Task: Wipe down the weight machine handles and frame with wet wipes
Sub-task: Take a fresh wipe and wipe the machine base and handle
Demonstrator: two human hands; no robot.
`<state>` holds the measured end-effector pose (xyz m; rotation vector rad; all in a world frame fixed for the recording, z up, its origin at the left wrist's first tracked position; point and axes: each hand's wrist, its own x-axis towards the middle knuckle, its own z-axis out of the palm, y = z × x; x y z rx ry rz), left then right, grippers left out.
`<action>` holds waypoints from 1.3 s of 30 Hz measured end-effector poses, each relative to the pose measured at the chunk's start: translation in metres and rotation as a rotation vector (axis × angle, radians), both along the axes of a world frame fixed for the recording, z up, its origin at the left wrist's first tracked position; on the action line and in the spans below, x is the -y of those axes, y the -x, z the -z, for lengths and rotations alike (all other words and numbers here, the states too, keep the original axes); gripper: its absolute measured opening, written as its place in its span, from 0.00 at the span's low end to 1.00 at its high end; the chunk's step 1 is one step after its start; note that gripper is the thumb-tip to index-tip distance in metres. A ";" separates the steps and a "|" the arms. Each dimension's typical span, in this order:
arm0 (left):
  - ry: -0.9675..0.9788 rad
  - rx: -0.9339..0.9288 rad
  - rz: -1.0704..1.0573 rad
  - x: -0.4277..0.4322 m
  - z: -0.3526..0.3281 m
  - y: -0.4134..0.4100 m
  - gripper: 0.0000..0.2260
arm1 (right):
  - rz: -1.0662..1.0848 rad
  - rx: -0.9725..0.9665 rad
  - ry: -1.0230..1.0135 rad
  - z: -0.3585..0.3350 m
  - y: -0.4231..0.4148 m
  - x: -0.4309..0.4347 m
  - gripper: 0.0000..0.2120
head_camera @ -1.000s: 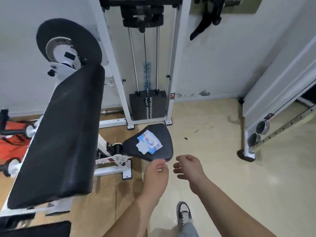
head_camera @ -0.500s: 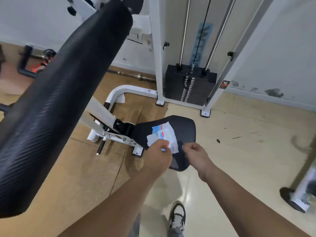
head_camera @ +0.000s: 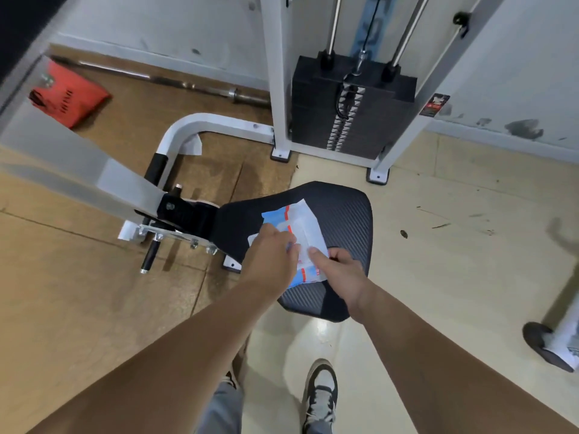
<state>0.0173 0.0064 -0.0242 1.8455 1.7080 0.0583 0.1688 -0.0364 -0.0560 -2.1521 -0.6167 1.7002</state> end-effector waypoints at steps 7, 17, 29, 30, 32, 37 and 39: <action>0.012 -0.160 0.011 -0.010 0.006 -0.009 0.08 | -0.192 -0.017 0.104 0.007 -0.014 -0.007 0.24; 0.080 -0.236 0.134 -0.019 0.009 -0.014 0.07 | -0.194 0.021 0.148 -0.002 -0.004 -0.019 0.34; 0.109 -0.034 0.148 -0.015 0.008 0.007 0.07 | -0.205 0.048 0.172 0.015 0.004 -0.032 0.46; 0.111 0.007 0.153 -0.015 0.007 0.011 0.07 | -0.209 0.049 0.176 0.016 0.005 -0.032 0.47; 0.144 0.064 0.163 -0.017 0.007 0.017 0.06 | -0.217 0.044 0.188 0.014 0.005 -0.032 0.48; 0.258 0.160 0.139 -0.022 0.007 0.022 0.07 | -0.220 -0.041 0.184 0.014 0.000 -0.031 0.45; 0.302 0.194 0.113 -0.024 0.005 0.025 0.07 | -0.221 -0.042 0.193 0.015 -0.003 -0.031 0.49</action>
